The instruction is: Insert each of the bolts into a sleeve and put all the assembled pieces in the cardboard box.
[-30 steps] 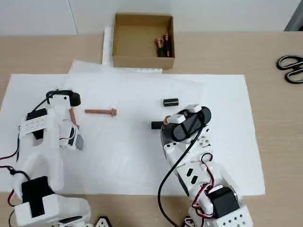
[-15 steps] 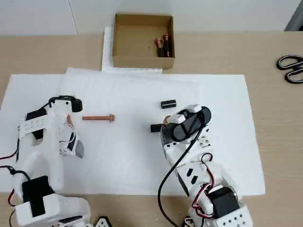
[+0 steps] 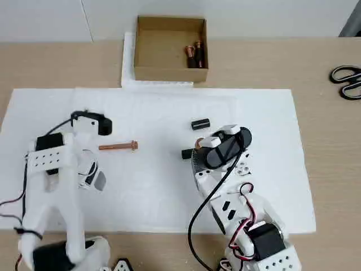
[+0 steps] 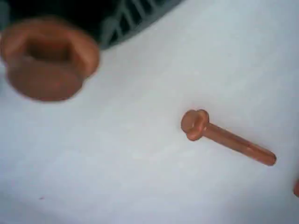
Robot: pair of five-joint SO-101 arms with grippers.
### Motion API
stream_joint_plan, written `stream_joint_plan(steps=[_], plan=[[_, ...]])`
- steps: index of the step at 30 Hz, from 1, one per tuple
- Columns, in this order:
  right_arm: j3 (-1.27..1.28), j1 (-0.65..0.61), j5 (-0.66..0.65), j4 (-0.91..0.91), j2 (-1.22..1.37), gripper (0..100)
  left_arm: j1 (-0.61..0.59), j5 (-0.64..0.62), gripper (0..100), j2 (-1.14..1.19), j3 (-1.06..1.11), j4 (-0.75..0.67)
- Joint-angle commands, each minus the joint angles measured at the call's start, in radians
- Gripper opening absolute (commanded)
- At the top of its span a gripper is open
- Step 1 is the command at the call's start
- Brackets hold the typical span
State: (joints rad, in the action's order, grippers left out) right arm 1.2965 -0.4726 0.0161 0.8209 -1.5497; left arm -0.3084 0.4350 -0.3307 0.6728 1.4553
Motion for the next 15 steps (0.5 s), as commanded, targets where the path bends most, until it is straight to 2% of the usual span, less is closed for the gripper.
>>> stream_joint_plan(steps=[1, 6, 11, 15], plan=[[-0.060, 0.007, 0.006, -0.025, -0.008, 0.4, 0.006, 0.011, 18, -0.064, -0.007, 0.008], [-0.060, 0.007, 0.006, -0.033, -0.005, 0.4, 0.002, 0.003, 18, -0.071, -0.079, 0.012], [-0.064, 0.008, 0.006, -0.128, 0.021, 0.4, 0.006, -0.107, 18, -0.072, -0.203, 0.014], [-0.158, 0.045, 0.006, -0.151, 0.162, 0.4, 0.008, -0.178, 18, -0.072, -0.274, 0.014]])
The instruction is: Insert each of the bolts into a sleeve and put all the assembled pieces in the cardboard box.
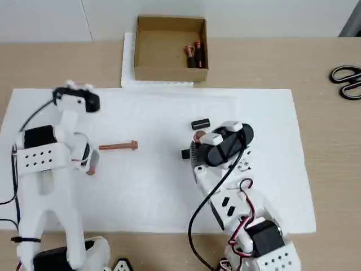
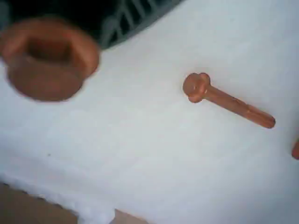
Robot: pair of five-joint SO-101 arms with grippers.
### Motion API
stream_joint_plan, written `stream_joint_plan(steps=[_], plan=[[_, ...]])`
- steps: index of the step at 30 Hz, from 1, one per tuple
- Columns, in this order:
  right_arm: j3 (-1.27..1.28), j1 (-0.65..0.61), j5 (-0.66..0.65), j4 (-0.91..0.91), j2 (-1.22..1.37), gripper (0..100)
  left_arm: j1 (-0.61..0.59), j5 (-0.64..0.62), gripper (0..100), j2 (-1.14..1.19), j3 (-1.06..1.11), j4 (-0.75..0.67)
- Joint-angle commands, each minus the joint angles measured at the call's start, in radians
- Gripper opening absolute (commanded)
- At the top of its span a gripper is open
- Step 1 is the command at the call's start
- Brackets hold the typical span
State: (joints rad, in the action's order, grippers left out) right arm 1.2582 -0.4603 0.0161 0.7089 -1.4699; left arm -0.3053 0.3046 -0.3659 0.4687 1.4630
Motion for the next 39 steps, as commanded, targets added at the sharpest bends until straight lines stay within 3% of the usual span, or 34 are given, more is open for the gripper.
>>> stream_joint_plan(steps=[1, 11, 23, 39], plan=[[-0.161, 0.050, 0.006, -0.039, 0.133, 0.4, 0.005, -0.057, 18, -0.037, -0.077, 0.006], [-0.740, 0.096, 0.006, -0.042, 0.785, 0.4, 0.005, -0.137, 18, -0.037, -0.090, 0.006], [-1.433, 0.173, 0.006, -0.248, 1.606, 0.4, 0.005, -0.176, 18, -0.038, -0.090, 0.014], [-2.191, 0.140, 0.011, -0.271, 2.258, 0.4, 0.003, -0.181, 17, -0.038, -0.084, 0.012]])
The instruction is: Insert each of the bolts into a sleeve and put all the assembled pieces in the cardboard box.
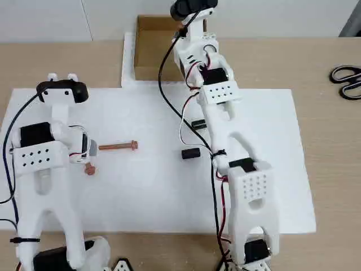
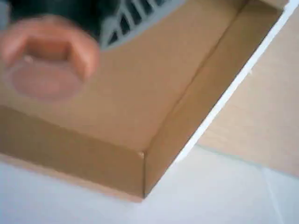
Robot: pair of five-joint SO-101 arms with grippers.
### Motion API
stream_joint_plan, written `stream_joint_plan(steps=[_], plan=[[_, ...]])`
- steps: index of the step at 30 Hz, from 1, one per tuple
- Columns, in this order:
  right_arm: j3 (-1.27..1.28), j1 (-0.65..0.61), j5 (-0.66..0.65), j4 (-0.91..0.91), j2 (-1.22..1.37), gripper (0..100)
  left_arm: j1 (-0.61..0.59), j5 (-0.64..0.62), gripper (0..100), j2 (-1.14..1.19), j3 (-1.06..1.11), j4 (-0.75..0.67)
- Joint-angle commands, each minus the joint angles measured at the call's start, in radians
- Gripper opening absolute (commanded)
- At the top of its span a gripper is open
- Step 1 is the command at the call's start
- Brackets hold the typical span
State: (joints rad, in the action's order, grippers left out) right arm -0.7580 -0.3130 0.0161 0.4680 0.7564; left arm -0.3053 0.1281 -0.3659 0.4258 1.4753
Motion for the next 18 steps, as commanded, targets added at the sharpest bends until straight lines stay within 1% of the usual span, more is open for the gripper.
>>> stream_joint_plan(steps=[1, 5, 9, 18], plan=[[-0.221, -0.015, 0.008, -0.031, 0.064, 0.4, 0.003, -0.005, 17, -0.038, -0.041, 0.000], [-0.391, -0.036, 0.003, -0.053, 0.199, 0.4, 0.003, -0.003, 17, -0.038, -0.041, 0.000], [-0.520, -0.053, -0.075, -0.051, 0.312, 0.4, 0.005, -0.003, 17, -0.038, -0.041, 0.000], [-0.631, -0.053, -0.081, -0.059, 0.473, 0.8, 0.005, -0.003, 17, -0.038, -0.041, 0.000]])
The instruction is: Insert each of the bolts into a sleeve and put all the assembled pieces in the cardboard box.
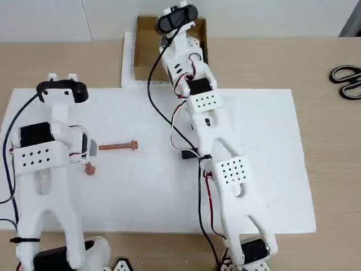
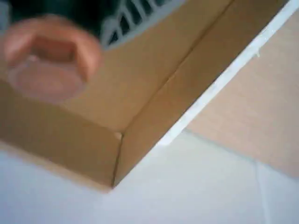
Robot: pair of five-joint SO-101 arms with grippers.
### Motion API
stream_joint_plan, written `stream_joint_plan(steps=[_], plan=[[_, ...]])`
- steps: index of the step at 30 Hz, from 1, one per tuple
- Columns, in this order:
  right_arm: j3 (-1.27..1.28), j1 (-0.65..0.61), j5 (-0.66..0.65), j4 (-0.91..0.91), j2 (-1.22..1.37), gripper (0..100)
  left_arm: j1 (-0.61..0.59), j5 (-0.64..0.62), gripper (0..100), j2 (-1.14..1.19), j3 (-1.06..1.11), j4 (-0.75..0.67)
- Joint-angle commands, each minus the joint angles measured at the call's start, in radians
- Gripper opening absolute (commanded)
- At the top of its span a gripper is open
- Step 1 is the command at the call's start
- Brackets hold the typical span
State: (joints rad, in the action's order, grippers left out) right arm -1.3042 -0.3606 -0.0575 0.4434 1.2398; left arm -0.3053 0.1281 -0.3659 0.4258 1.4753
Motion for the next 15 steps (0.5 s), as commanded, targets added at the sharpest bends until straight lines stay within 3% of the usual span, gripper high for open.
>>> stream_joint_plan(steps=[1, 5, 11, 15], plan=[[-0.086, -0.005, -0.008, -0.042, 0.001, 0.9, 0.005, -0.003, 17, -0.038, -0.041, 0.000], [-0.086, -0.008, -0.011, -0.084, 0.035, 1.8, 0.005, -0.003, 17, -0.038, -0.041, 0.000], [-0.084, -0.042, -0.011, -0.081, 0.067, 14.7, 0.005, -0.003, 17, -0.038, -0.041, 0.002], [-0.084, -0.061, -0.012, -0.082, 0.076, 14.7, 0.005, -0.003, 17, -0.038, -0.041, 0.002]])
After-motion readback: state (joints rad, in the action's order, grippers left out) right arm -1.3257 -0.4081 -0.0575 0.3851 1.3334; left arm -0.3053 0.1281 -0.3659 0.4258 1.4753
